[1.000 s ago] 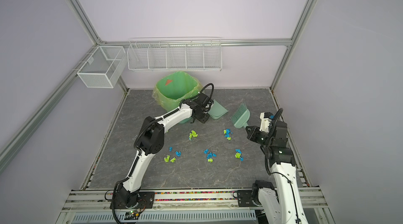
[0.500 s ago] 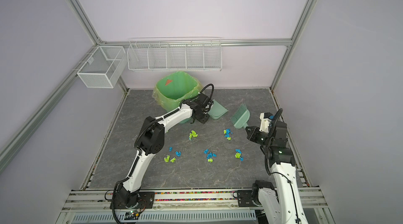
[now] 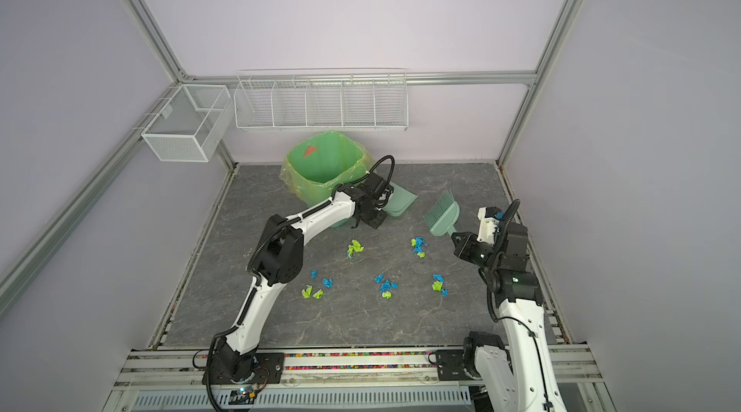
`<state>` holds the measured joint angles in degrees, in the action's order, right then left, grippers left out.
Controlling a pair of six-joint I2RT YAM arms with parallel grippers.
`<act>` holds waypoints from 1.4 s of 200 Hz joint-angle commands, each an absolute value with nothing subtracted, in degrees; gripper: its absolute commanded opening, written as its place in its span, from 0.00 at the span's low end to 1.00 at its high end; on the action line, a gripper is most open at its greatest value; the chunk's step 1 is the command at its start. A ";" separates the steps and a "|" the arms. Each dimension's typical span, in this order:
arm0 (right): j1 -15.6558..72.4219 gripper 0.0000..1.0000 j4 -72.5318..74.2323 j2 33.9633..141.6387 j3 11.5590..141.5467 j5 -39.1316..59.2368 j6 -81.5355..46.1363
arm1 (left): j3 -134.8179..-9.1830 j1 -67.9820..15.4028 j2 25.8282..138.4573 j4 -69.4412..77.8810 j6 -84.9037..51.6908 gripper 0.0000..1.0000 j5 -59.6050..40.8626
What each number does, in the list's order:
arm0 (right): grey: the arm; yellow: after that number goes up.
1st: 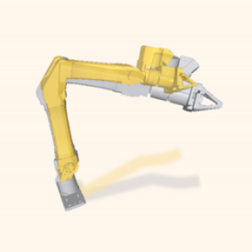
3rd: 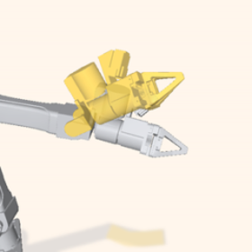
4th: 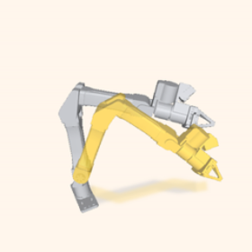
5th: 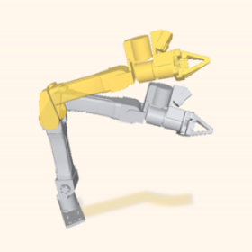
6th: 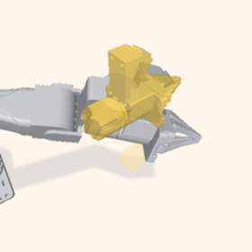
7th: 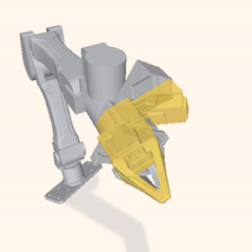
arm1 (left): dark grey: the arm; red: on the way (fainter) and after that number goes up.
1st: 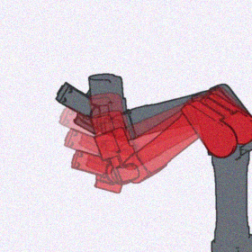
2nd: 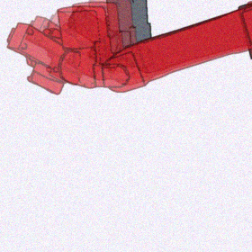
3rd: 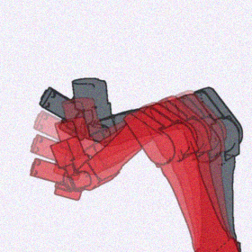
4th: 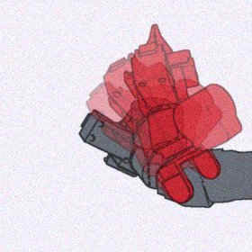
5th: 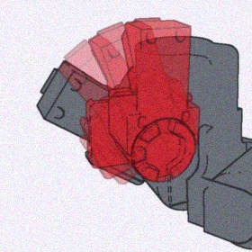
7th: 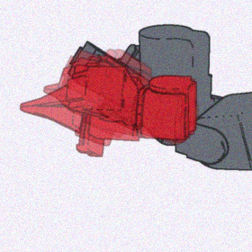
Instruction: Sweep away the paper scraps from the table
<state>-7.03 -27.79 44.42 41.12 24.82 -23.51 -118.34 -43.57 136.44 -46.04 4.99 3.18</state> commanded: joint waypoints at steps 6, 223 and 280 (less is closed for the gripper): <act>-7.13 0.07 -26.02 43.68 40.54 24.43 -22.68 | -120.96 -43.83 137.50 -48.30 4.44 0.00 2.54; -7.17 0.07 -26.10 44.03 40.97 24.47 -21.92 | -118.19 -45.21 132.81 -51.85 1.71 0.14 4.08; -7.12 0.07 -26.02 43.90 40.82 24.67 -22.14 | -115.24 -45.25 132.07 -50.61 1.31 0.16 5.43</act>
